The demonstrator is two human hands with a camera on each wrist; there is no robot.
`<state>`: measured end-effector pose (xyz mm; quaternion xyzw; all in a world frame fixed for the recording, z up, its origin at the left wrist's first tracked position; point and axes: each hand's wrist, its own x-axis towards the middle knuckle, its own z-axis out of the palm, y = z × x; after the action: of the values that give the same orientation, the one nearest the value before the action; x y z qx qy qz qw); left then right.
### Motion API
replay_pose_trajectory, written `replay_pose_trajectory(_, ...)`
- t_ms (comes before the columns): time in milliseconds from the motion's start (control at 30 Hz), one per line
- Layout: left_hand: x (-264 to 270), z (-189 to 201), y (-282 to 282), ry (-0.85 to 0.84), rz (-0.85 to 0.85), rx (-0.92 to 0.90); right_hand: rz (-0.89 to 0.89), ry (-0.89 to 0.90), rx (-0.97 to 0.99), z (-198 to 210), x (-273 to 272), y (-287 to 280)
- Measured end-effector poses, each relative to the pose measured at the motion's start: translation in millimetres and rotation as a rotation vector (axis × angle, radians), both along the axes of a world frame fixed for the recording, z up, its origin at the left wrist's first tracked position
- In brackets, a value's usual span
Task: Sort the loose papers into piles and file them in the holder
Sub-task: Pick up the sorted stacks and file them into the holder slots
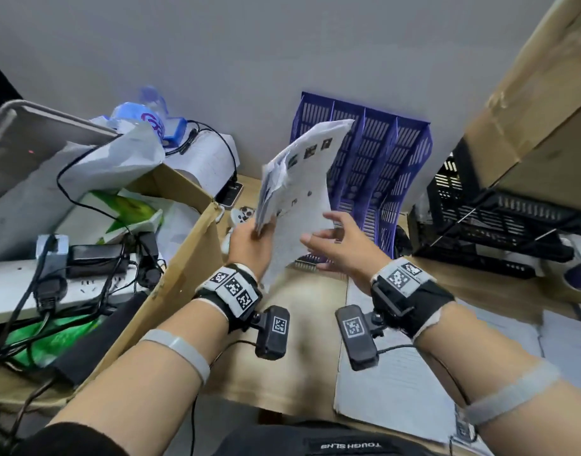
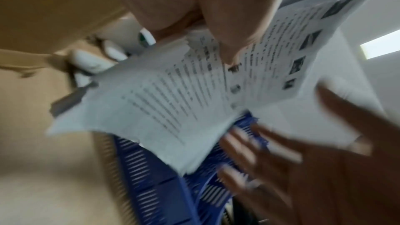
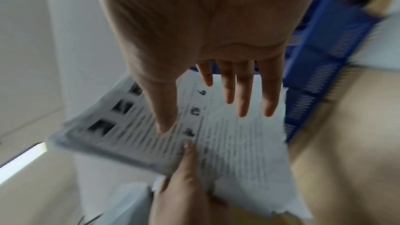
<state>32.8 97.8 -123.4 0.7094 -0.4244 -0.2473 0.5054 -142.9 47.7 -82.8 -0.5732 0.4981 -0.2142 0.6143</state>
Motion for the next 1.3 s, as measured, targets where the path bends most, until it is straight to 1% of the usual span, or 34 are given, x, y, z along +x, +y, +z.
replay_pose_trajectory(67,-3.2,18.0,-9.7,0.012,-0.062,-0.116,0.099,-0.021,-0.155,38.2,26.0,-7.5)
replay_pose_trajectory(133,-6.8,24.8,-21.8,-0.007,-0.104,-0.226,0.098,0.004,-0.296,65.9,51.0,-20.2)
replay_pose_trajectory(167,-8.1,24.2,-28.3,-0.042,-0.107,-0.248,0.076,0.002,-0.312,77.4,61.2,-26.7)
replay_pose_trajectory(233,-9.0,20.6,-41.0,-0.092,-0.103,-0.233,0.047,0.010,-0.328,92.8,71.9,-41.7)
replay_pose_trajectory(267,-9.1,17.4,-46.5,-0.090,-0.126,-0.225,0.035,0.048,-0.364,98.2,72.9,-49.9)
replay_pose_trajectory(300,-9.2,14.8,-49.8,-0.059,-0.167,-0.200,0.030,0.075,-0.404,102.2,71.1,-58.3)
replay_pose_trajectory(333,-9.7,9.6,-52.7,-0.014,-0.206,-0.165,0.036,0.075,-0.425,104.3,67.5,-66.1)
replay_pose_trajectory(400,-10.1,-2.2,-57.9,0.019,-0.244,-0.060,0.074,0.060,-0.434,107.9,59.6,-77.0)
replay_pose_trajectory(467,-12.3,-10.1,-61.6,-0.001,-0.240,0.041,0.105,0.053,-0.457,107.8,54.4,-86.5)
replay_pose_trajectory(500,-14.2,-12.1,-64.3,-0.013,-0.229,0.061,0.120,0.042,-0.450,105.2,52.8,-92.6)
replay_pose_trajectory(600,-17.2,-14.1,-76.9,-0.034,-0.194,0.062,0.118,-0.004,-0.383,99.5,50.5,-110.5)
replay_pose_trajectory(667,-18.7,-16.1,-86.1,0.000,-0.189,0.042,0.119,-0.019,-0.354,99.0,50.7,-121.4)
replay_pose_trajectory(767,-17.9,-22.2,-106.5,0.048,-0.175,0.091,0.108,-0.019,-0.335,92.8,49.3,-141.1)
replay_pose_trajectory(800,-16.8,-25.6,-114.0,0.045,-0.154,0.122,0.101,0.006,-0.350,90.3,49.4,-146.9)
replay_pose_trajectory(833,-15.1,-27.7,-121.5,0.002,-0.129,0.179,0.098,0.047,-0.393,85.9,49.8,-153.8)
replay_pose_trajectory(933,-11.4,-36.1,-139.7,-0.266,-0.101,0.406,0.094,0.226,-0.554,79.5,49.7,-163.2)
replay_pose_trajectory(967,-9.9,-36.6,-143.7,-0.310,-0.111,0.470,0.099,0.260,-0.596,77.2,49.8,-165.1)
replay_pose_trajectory(1033,-7.4,-37.1,-151.4,-0.306,-0.151,0.534,0.115,0.321,-0.669,73.8,50.0,-165.3)
replay_pose_trajectory(1100,-4.5,-42.3,-158.6,-0.291,-0.179,0.576,0.129,0.343,-0.692,66.7,51.0,-165.6)
replay_pose_trajectory(1200,-2.6,-45.6,-159.9,-0.298,-0.169,0.645,0.210,0.336,-0.603,49.2,55.0,-164.3)
replay_pose_trajectory(1300,-1.2,-48.7,-151.9,-0.231,-0.097,0.711,0.272,0.177,-0.362,31.1,59.8,-154.8)
